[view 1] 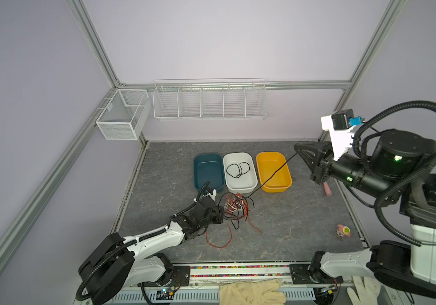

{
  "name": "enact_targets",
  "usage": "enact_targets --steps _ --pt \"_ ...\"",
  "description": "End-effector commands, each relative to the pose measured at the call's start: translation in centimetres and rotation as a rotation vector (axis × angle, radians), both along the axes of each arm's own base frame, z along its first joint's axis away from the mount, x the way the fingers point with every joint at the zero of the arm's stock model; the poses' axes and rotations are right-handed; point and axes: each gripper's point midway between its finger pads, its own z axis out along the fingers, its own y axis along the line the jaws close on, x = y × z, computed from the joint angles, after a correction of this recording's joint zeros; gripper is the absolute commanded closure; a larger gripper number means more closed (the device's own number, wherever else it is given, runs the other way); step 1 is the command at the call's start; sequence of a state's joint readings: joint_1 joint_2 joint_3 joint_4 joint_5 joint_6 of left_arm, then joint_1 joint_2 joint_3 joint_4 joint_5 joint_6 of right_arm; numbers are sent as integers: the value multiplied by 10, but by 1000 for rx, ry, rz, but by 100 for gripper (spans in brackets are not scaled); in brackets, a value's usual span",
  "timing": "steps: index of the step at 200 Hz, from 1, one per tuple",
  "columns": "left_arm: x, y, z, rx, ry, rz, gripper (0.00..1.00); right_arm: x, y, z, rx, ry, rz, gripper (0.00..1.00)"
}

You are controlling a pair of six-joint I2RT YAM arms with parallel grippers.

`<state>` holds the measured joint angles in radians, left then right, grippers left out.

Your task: Untangle the cables

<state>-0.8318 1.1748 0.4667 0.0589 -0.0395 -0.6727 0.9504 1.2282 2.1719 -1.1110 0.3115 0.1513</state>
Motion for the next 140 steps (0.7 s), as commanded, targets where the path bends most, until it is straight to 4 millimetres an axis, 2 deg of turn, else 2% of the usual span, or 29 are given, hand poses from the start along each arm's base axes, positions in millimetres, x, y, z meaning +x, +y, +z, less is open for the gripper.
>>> enact_targets --steps 1,40,80,119,130,140 --pt "-1 9 8 2 -22 20 100 8 -2 -20 4 9 -47 93" --pt "-3 4 33 -49 -39 -1 100 10 17 -96 -24 146 -13 93" --pt "-7 4 55 -69 -55 -21 100 13 25 -174 -55 290 -18 93" --pt "-11 9 74 -73 -67 -25 100 16 38 -238 -74 410 -6 93" --pt "-12 8 81 -83 -71 -27 100 18 41 -251 -84 434 -10 90" --pt "-12 6 88 -96 -76 -34 100 19 46 -265 -93 460 -5 82"
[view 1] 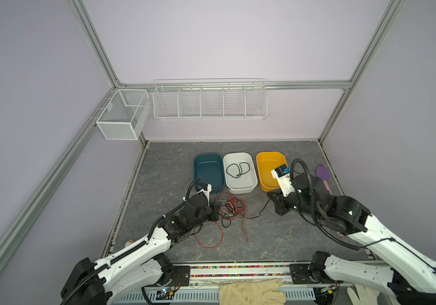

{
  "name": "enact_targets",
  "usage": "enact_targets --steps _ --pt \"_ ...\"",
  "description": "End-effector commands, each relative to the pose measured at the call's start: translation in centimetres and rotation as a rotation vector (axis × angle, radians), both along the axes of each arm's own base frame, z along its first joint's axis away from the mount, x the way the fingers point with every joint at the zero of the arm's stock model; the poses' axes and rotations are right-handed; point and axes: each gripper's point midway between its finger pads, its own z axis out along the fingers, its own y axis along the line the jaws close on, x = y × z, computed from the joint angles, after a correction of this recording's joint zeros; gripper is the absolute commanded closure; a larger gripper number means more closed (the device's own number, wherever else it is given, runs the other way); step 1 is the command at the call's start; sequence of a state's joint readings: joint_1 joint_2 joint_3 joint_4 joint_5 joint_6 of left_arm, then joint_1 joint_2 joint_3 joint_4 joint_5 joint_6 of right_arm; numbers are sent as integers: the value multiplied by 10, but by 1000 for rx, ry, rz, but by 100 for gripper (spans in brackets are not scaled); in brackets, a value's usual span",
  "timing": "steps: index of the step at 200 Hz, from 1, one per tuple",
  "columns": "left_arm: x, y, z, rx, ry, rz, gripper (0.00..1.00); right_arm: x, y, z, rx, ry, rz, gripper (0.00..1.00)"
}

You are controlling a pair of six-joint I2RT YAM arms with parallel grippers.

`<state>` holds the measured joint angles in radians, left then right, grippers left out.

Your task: Untangle the cables

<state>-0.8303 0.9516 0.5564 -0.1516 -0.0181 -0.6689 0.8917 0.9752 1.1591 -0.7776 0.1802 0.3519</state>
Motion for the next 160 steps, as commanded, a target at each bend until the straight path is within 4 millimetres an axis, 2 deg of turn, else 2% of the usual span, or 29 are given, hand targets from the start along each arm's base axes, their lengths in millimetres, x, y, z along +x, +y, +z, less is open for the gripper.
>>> enact_targets --steps 1,25,56,87,127,160 --pt "-1 -1 22 -15 -16 -17 100 5 18 -13 76 40 6 82" --pt "-2 -9 42 -53 -31 -51 100 5 29 -35 63 96 30 79" --pt "-5 -18 66 -103 -51 -93 100 2 51 -54 115 167 78 67" --pt "-5 -19 77 -113 -65 -99 100 4 66 -74 161 237 75 52" --pt "-10 -15 85 -132 -82 -108 100 9 80 -87 237 296 36 41" --pt "-14 -13 93 -153 -102 -114 100 16 92 -97 292 357 -5 36"
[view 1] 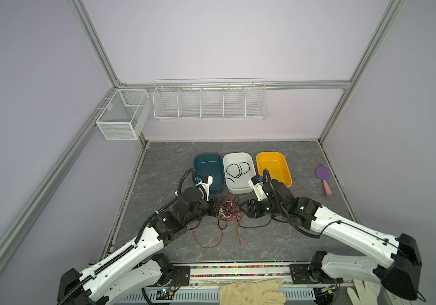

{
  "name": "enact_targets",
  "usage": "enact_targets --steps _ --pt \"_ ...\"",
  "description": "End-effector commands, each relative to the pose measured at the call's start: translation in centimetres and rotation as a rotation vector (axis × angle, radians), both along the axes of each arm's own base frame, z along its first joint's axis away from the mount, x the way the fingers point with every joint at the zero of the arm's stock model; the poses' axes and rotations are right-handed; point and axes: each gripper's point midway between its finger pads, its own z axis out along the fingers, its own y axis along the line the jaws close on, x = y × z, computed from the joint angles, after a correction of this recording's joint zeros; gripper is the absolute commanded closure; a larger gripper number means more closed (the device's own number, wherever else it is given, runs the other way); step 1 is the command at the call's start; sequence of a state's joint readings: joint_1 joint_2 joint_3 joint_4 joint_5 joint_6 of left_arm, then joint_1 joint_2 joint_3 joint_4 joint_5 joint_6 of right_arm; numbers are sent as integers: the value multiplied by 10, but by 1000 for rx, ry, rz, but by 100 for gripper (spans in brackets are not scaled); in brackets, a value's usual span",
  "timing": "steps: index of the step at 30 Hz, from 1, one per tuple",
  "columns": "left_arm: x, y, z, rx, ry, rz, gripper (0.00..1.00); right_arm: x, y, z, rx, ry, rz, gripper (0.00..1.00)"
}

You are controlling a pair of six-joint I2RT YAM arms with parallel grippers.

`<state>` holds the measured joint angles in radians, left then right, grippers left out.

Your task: Untangle the cables

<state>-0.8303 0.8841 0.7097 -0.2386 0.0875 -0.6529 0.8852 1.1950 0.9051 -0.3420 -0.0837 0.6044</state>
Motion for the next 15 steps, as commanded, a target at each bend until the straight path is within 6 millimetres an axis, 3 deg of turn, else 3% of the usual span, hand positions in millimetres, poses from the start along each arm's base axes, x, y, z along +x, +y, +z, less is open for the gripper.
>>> enact_targets --steps 1,2,7,15 --pt "-3 2 19 -32 -37 -12 100 7 14 -1 88 55 -47 36" --pt "-4 3 21 -37 -40 -13 100 6 12 -12 80 79 -59 35" --pt "-8 2 37 -73 -66 -31 100 10 22 -26 122 140 -91 34" --pt "-14 12 90 -165 -171 -22 100 11 17 -42 121 116 -104 33"
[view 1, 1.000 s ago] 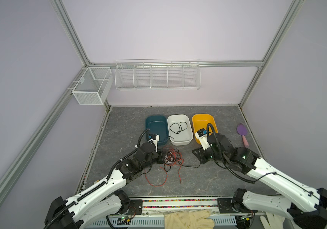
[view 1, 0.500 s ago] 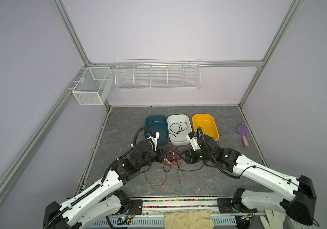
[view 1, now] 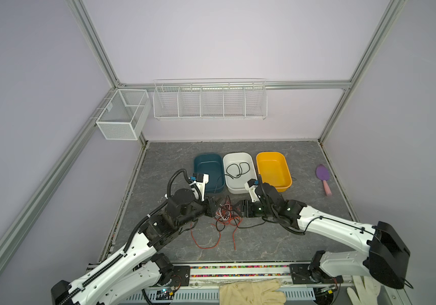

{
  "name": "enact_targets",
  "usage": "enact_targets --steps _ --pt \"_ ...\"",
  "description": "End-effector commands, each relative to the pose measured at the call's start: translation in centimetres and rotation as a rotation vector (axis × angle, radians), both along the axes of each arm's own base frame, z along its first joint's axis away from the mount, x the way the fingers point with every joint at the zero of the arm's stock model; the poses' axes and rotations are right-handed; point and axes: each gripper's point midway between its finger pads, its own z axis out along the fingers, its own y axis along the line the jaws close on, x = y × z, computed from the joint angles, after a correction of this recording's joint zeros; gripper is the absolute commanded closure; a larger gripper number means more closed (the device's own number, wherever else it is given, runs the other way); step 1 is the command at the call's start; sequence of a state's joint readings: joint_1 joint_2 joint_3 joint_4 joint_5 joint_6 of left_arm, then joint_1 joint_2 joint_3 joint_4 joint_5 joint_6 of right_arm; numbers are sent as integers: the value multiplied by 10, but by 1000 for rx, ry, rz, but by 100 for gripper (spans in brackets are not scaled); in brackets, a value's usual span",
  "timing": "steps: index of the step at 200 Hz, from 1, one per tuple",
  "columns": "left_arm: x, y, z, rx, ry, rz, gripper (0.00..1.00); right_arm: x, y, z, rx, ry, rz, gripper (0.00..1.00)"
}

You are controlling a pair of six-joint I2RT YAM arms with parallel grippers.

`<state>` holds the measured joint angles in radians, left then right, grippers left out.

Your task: Untangle the cables

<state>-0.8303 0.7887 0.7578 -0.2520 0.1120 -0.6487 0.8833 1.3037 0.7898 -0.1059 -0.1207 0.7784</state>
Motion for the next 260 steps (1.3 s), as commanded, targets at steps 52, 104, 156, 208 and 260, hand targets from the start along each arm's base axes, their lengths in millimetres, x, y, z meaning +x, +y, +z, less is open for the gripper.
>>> enact_targets --steps 52,104,156,208,260 --pt "13 4 70 -37 -132 54 100 -8 -25 12 44 -158 -3 31" --pt "21 -3 129 -82 -205 56 100 -46 -8 18 88 -263 168 30" --pt "22 -3 163 -96 -232 60 100 -56 -7 49 125 -419 191 26" --pt "26 -9 138 -47 -172 55 100 -50 -31 115 127 -630 151 18" --pt "25 -13 133 -71 -144 40 100 -47 -15 149 131 -698 205 16"
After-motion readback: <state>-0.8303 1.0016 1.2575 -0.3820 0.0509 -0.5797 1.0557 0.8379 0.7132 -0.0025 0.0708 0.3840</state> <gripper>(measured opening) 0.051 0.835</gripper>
